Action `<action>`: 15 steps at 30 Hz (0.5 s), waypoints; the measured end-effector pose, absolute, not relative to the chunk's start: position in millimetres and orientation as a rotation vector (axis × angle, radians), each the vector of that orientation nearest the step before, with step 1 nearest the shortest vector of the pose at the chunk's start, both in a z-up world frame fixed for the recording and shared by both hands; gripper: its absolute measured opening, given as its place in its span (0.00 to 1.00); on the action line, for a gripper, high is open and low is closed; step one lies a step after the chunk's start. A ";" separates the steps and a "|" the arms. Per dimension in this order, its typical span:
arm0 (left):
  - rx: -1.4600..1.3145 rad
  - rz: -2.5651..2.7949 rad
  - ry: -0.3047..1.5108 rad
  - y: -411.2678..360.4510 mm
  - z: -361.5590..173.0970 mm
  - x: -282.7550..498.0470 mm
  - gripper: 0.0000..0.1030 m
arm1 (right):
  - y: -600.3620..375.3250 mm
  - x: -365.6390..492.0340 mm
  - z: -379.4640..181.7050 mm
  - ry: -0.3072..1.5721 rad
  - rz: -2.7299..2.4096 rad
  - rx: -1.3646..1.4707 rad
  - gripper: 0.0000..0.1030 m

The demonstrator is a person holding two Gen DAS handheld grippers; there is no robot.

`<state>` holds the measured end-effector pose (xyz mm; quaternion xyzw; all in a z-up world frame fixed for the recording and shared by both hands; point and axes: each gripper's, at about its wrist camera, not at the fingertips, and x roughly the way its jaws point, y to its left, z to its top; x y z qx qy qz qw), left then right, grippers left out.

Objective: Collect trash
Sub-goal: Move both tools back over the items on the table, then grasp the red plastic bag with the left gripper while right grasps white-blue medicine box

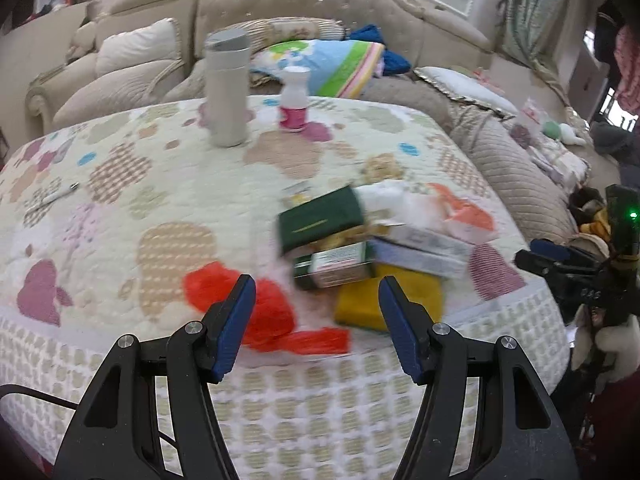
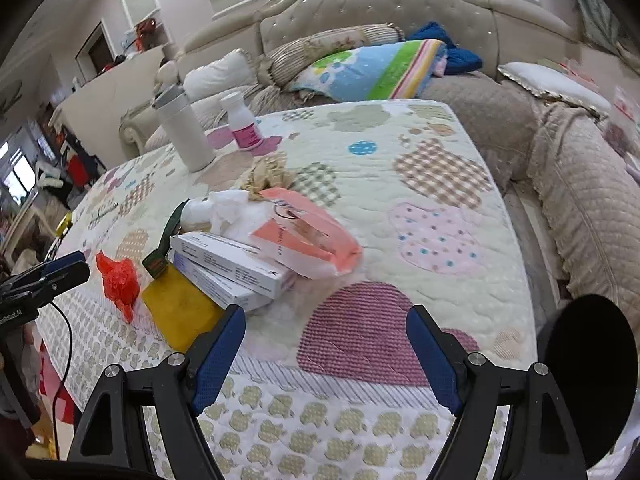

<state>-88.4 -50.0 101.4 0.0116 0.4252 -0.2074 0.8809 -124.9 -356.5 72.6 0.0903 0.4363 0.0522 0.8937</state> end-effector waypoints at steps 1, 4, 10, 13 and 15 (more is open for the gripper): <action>0.023 -0.430 0.894 -45.3 98.8 -86.8 0.61 | -352.7 -122.3 72.3 0.908 0.120 0.188 0.78; 0.028 -0.429 0.913 -35.8 90.3 -86.7 0.61 | -339.7 -117.2 70.5 0.918 0.161 0.193 0.78; 0.014 -0.380 0.957 -21.5 72.3 -78.6 0.61 | -304.0 -110.0 59.1 0.960 0.262 0.152 0.78; -0.015 -0.357 0.959 -14.6 68.5 -73.0 0.61 | -289.7 -105.2 55.2 0.970 0.288 0.132 0.78; -0.025 -0.349 0.960 -12.5 65.0 -69.0 0.61 | -284.1 -102.6 56.1 0.962 0.292 0.115 0.78</action>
